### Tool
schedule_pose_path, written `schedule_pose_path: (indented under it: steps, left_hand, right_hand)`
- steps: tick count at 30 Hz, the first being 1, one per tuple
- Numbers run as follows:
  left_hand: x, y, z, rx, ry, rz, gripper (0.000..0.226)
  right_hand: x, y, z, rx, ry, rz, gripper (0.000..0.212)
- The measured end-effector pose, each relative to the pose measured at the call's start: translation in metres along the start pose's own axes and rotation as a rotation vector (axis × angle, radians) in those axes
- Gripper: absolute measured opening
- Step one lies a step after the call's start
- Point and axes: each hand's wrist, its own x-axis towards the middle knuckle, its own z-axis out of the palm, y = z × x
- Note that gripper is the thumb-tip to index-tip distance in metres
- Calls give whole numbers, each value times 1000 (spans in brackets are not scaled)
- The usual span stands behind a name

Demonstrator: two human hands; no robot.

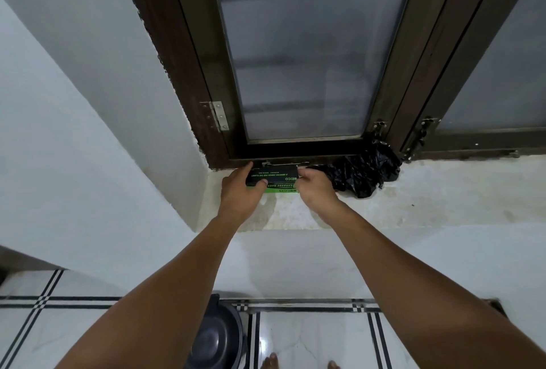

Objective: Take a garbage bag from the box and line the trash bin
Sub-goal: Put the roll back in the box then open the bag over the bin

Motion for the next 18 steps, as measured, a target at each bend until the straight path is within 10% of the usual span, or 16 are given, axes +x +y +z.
schedule_pose_path:
  steps: [11, 18]
  left_hand:
    - [-8, 27, 3, 166, 280, 194, 42]
    - [-16, 81, 48, 102, 132, 475, 22]
  right_hand:
    - [-10, 7, -22, -108, 281, -103, 25]
    - [-14, 23, -74, -412, 717, -179, 34]
